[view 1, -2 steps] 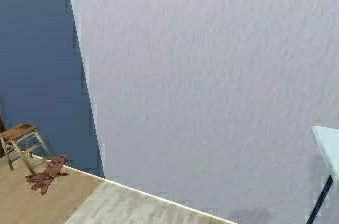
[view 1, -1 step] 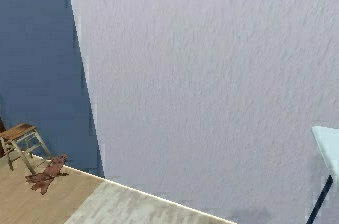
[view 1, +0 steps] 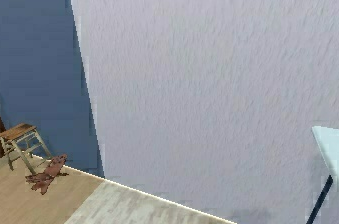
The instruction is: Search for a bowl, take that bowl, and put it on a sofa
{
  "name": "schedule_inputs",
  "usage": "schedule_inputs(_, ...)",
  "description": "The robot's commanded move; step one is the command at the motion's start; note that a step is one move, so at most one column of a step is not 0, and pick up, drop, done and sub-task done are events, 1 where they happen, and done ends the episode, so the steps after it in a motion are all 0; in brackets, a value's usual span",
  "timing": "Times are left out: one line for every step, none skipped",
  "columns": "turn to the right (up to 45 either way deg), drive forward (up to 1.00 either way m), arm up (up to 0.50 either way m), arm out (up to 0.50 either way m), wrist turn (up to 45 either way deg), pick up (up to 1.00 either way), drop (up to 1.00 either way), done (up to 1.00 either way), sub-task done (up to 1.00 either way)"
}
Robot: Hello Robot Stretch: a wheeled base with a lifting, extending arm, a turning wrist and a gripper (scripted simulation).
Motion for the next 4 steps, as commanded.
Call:
schedule_inputs(0.0, 0.0, 0.0, 0.0, -45.0, 0.0, 0.0, 0.0, 0.0)
schedule_inputs(0.0, 0.0, 0.0, 0.0, -12.0, 0.0, 0.0, 0.0, 0.0)
schedule_inputs(0.0, 0.0, 0.0, -0.3, 0.0, 0.0, 0.0, 0.0, 0.0)
schedule_inputs(-45.0, 0.0, 0.0, 0.0, 0.0, 0.0, 0.0, 0.0, 0.0)
